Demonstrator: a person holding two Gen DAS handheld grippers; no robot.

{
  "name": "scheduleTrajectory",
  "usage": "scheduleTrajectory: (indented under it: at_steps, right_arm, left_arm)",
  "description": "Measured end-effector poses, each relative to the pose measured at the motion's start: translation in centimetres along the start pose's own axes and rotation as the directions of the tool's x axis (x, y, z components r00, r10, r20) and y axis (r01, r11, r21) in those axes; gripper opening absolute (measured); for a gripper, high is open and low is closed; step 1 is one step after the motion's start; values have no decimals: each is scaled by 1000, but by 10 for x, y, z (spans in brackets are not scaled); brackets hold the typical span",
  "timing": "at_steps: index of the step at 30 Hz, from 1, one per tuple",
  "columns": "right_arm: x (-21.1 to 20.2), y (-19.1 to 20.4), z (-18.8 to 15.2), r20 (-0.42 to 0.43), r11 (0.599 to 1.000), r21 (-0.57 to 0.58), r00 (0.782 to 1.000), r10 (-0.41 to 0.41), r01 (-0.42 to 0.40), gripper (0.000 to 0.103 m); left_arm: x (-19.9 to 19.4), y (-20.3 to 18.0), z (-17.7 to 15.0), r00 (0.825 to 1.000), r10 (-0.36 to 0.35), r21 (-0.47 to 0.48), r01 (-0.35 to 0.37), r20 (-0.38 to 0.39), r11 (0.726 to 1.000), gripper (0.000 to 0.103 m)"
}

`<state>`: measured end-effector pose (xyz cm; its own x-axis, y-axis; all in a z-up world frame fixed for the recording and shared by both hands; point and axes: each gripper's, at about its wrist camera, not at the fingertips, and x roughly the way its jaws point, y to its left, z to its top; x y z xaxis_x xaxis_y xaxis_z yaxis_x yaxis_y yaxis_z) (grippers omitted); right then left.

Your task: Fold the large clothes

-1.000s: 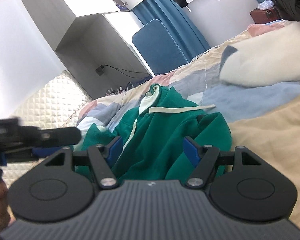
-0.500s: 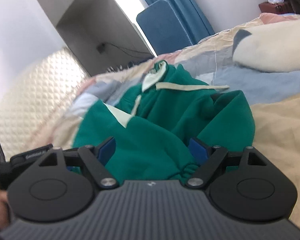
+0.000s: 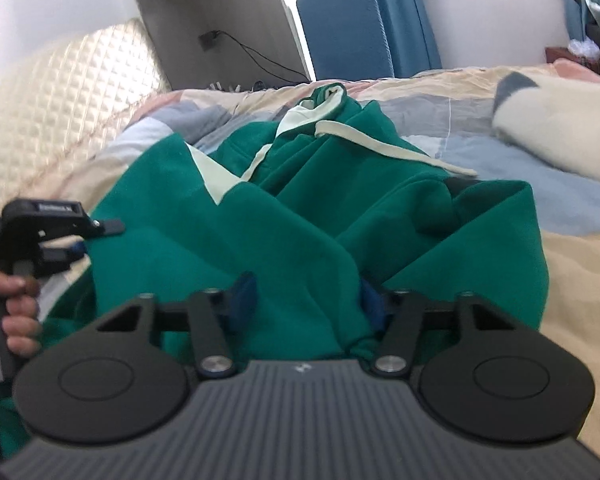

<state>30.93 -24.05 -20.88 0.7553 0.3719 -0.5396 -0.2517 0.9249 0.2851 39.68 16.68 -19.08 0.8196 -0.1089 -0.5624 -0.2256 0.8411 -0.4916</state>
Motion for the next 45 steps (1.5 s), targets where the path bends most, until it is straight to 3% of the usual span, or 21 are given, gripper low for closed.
scheduleTrajectory:
  at_steps: [2,5,12,15,19,23,27,29,31,33,39,43,45]
  right_arm:
    - [2,0,1,-1,1000,-16,1000,-23,23,30]
    - [2,-4,3,7,1000,-1,1000,-2,2,19]
    - [-12,11,3,88,989,-70,987,135,-129,12]
    - [-7,24,-2,62,984,-136,990,125,-116,12]
    - [15,24,-7,-25,990,-130,998,55,-58,11]
    - [31,22,-9,-81,993,-116,997,21,-30,12]
    - [31,25,-9,-78,991,-130,997,7,-17,12]
    - [26,25,-10,-68,991,-132,998,9,-17,12]
    - [19,25,-10,-56,992,-126,998,11,-18,14]
    - [11,26,-9,-42,993,-113,999,14,-19,14]
    - [-16,39,-8,5,988,-154,1000,5,-4,16]
    - [-28,47,-6,26,986,-163,999,30,-26,43]
    - [-34,52,-5,48,982,-184,998,49,-40,47]
  left_arm:
    - [-5,-1,1,1000,7,19,-7,19,1000,15]
    - [-20,1,5,999,-19,12,19,46,1000,12]
    - [-58,28,12,995,-21,-40,25,100,999,10]
    - [-60,45,8,996,-5,-44,9,94,999,10]
    - [-49,61,0,999,14,-60,-11,51,998,11]
    - [-50,68,-10,999,-13,-43,15,48,999,13]
    - [-57,63,-9,998,-26,-11,27,55,1000,16]
    - [-66,56,-9,998,-12,28,11,60,1000,25]
    - [-77,49,-10,997,12,78,-18,78,997,43]
    - [-90,41,-12,994,22,124,-36,108,992,45]
    - [-124,10,-14,988,-59,186,32,142,982,46]
    - [-133,-19,-29,983,-88,301,36,162,953,47]
    - [-130,-30,-39,984,-111,339,58,140,939,47]
